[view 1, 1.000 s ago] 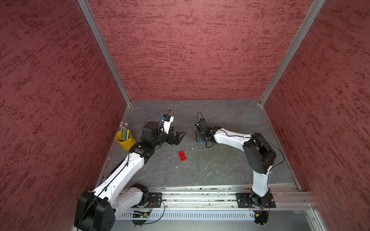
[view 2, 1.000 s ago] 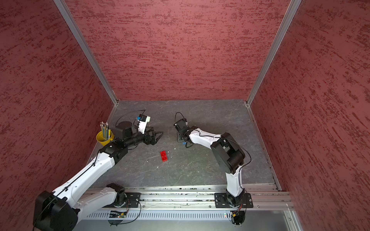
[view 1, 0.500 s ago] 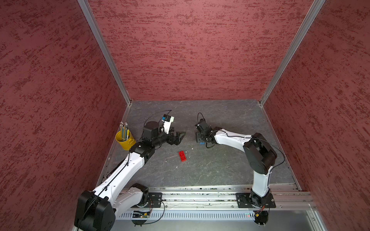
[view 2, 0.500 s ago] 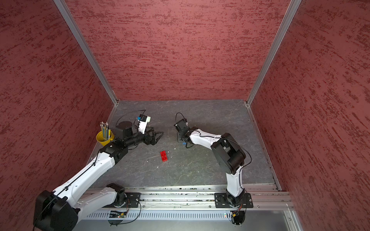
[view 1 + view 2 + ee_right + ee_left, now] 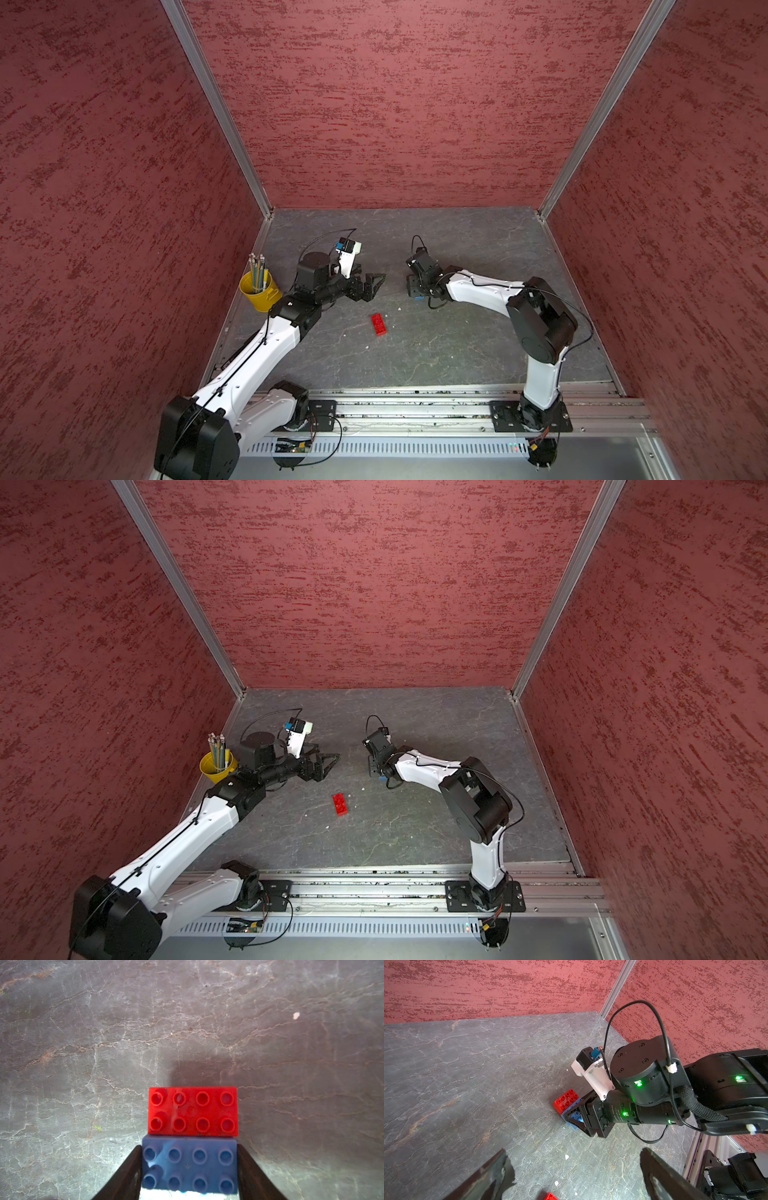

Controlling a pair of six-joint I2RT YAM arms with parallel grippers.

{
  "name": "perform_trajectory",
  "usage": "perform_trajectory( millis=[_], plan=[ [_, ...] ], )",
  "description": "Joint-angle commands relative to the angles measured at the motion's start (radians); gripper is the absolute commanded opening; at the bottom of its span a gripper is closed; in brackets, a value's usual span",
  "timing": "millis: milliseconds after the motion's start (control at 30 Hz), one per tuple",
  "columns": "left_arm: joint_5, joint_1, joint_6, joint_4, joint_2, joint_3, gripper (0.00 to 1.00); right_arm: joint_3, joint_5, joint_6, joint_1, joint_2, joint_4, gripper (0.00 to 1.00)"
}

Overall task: Assemble a rectangle with lego
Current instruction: Assemble the lego brick with the lego brick.

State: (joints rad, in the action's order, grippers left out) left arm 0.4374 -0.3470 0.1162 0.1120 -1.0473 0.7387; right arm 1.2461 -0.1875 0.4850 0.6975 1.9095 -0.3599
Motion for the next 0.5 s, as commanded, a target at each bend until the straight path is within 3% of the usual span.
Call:
perform_trajectory(
  millis=[0,467],
  plan=[
    [0.007,0.007,-0.013,-0.002,-0.003,-0.009,1.0,-0.051,0.011,-0.005,-0.01,0.037,-0.105,0.59],
    [0.006,0.006,-0.013,-0.002,-0.002,-0.009,1.0,-0.083,0.028,0.038,-0.011,0.064,-0.071,0.59]
  ],
)
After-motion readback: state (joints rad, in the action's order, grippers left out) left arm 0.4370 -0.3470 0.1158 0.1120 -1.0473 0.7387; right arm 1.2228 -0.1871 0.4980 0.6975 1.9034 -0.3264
